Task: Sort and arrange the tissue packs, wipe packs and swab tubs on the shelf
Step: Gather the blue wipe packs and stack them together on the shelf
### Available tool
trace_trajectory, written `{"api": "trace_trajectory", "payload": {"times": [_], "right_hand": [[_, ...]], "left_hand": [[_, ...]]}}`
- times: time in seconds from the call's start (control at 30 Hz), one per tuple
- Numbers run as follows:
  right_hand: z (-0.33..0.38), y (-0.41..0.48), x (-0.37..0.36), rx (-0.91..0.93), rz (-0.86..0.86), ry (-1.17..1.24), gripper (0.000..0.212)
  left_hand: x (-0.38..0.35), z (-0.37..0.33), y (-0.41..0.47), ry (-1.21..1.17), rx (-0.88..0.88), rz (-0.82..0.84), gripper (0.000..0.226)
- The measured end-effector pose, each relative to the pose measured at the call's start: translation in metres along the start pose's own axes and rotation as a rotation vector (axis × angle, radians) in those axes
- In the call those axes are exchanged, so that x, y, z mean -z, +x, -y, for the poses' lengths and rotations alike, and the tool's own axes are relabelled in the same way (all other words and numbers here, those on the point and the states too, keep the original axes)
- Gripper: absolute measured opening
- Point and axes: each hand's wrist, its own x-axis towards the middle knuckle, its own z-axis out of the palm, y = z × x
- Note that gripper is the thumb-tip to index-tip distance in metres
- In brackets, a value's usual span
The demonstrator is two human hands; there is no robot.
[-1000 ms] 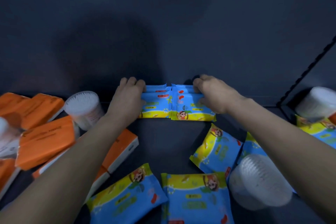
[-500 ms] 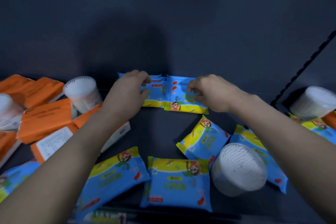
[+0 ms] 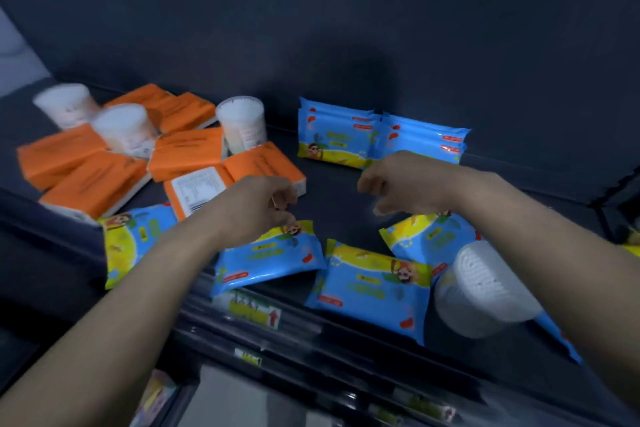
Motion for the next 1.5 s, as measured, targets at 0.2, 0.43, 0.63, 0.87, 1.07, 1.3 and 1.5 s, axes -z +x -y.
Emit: {"api": "trace_trajectory", "payload": {"times": [0.2, 0.43, 0.63, 0.87, 1.07, 1.3, 1.5], "right_hand": [[0.04, -0.019, -0.014, -0.088, 0.154, 0.056, 0.053], [0.07, -0.047, -0.039, -0.242, 0.231, 0.062, 0.079], [0.083, -0.062, -0.06, -0.335, 0.169, 0.023, 0.091], [0.08, -0.064, -0.063, -0.341, 0.125, -0.012, 0.073], [0.07, -0.062, -0.064, -0.335, 0.16, 0.03, 0.087], [0.069, -0.062, -0.058, -0.255, 0.043, 0.02, 0.085], [0.072, -0.064, -0.042, -0.17, -0.178, 0.084, 0.028]], "left_hand": [[0.005, 0.018, -0.029, 0.106, 0.061, 0.148, 0.047], [0.003, 0.021, -0.05, 0.197, -0.11, 0.18, 0.066], [-0.006, 0.028, -0.053, 0.34, -0.202, 0.155, 0.065], [-0.002, 0.026, -0.066, 0.283, -0.217, -0.049, 0.026], [0.002, 0.021, -0.079, 0.13, -0.257, -0.289, 0.023], [-0.007, 0.023, -0.111, -0.18, -0.181, -0.455, 0.029], [0.001, 0.008, -0.136, -0.32, -0.029, -0.411, 0.039]]}}
